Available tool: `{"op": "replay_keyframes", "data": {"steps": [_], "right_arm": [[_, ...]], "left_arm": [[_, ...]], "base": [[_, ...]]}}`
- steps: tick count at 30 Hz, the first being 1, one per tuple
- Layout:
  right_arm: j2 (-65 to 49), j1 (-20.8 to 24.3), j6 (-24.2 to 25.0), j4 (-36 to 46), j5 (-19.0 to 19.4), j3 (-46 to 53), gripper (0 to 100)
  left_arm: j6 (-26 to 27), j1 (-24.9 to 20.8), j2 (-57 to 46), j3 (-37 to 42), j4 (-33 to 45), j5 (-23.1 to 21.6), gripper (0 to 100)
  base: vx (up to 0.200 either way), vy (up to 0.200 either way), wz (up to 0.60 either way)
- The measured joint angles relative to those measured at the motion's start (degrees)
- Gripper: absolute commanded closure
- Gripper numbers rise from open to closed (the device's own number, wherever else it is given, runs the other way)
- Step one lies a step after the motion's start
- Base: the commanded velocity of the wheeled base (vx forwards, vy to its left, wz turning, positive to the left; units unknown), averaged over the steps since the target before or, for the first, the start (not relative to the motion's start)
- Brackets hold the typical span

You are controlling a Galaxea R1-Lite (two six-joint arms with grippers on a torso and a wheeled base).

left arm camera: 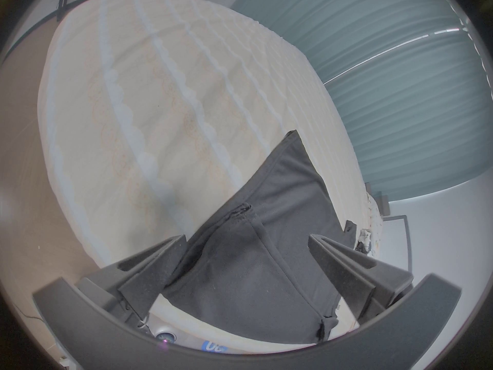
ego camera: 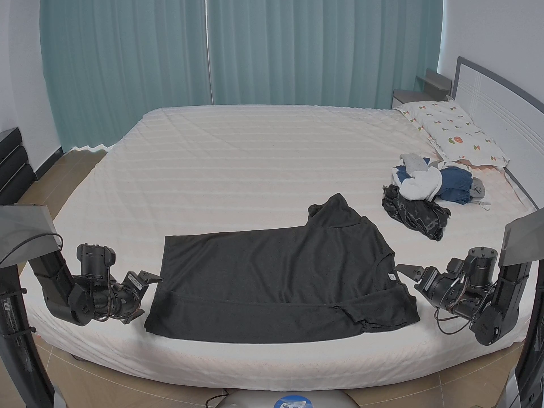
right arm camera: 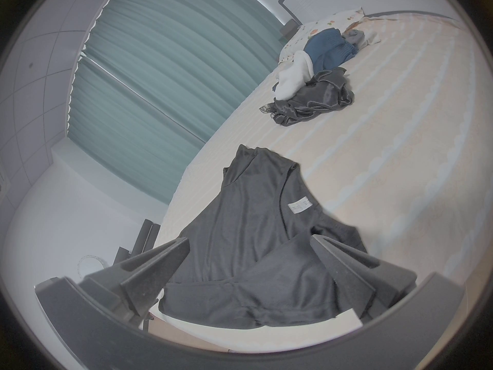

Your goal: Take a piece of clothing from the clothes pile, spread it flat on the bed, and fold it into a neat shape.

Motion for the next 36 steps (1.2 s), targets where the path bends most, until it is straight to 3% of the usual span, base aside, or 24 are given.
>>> {"op": "replay_keyframes", "data": {"steps": [4,7,11,23,36], "right_arm": [[-1.19,5.53,2.52,0.0,-6.86,2.22,0],[-1.63,10.11,7.64,0.02,-11.19,4.64,0],[-1.27,13.67,12.15,0.0,-13.56,7.28,0],[5.24,16.45,15.45,0.0,-14.67,7.12,0],[7.83,16.51,15.77,0.02,-14.8,5.94,0]], "left_arm": [[-0.59,0.27,-1.07,1.41,-1.56,-1.4,0],[-0.63,0.35,-1.5,2.6,-4.32,-1.73,0],[-0.82,0.72,-1.66,4.06,-8.67,-2.41,0],[-0.79,1.54,-1.46,5.08,-9.5,-2.83,0],[-0.66,1.54,-1.38,5.05,-9.5,-2.83,0]], "base": [[0.0,0.0,0.0],[0.0,0.0,0.0],[0.0,0.0,0.0],[0.0,0.0,0.0],[0.0,0.0,0.0]]}}
